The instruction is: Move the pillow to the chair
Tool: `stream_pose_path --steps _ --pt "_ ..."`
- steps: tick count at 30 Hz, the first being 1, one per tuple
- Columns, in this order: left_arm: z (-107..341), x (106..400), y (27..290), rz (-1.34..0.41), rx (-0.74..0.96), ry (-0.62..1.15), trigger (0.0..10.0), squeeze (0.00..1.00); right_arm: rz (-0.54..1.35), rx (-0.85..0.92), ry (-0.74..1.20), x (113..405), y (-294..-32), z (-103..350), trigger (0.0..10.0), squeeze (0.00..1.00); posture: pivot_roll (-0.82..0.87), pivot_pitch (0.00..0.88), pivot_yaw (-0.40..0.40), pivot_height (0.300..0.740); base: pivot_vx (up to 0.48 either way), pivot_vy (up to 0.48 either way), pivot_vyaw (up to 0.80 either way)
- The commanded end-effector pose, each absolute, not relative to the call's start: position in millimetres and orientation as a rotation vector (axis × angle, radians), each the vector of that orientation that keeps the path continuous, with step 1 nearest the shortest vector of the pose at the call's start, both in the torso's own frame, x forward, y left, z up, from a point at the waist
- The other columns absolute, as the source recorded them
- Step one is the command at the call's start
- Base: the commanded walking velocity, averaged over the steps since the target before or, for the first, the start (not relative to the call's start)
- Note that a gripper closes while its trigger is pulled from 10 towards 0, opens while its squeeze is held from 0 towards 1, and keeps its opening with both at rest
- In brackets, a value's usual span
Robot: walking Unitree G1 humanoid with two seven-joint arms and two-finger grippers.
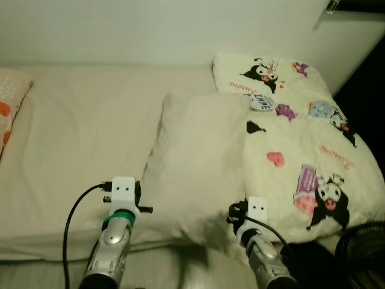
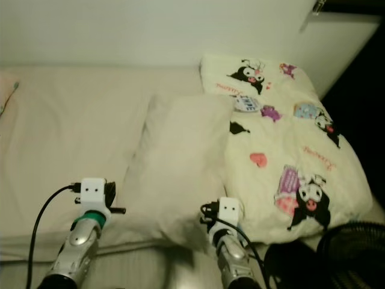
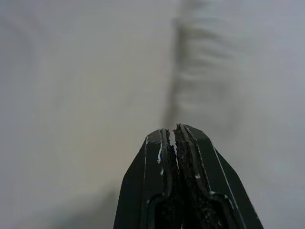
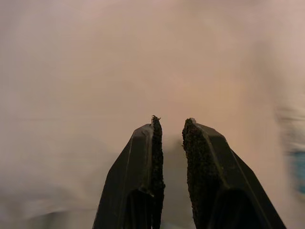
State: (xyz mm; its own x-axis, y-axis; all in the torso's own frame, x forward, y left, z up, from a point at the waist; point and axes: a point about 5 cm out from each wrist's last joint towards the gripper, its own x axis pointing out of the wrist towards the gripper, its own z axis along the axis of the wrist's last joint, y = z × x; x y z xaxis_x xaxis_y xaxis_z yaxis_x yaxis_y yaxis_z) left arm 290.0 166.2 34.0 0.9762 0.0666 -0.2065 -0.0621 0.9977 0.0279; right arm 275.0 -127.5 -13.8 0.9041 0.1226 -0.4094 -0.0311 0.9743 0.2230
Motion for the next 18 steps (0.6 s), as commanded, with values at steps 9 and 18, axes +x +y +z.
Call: stream_pose_path --steps 9,18 --pt "30.6 286.8 158.6 0.053 0.013 0.211 10.0 0.0 0.06 0.211 0.457 270.0 -134.3 -18.8 10.0 0.0 0.05 0.024 0.021 0.74 0.06 0.0 0.0" --pt "32.6 287.7 158.6 0.065 0.036 0.191 10.0 0.0 0.061 0.213 0.453 270.9 -134.6 -18.1 10.0 0.0 0.05 0.022 0.021 0.74 0.0 0.0 0.0"
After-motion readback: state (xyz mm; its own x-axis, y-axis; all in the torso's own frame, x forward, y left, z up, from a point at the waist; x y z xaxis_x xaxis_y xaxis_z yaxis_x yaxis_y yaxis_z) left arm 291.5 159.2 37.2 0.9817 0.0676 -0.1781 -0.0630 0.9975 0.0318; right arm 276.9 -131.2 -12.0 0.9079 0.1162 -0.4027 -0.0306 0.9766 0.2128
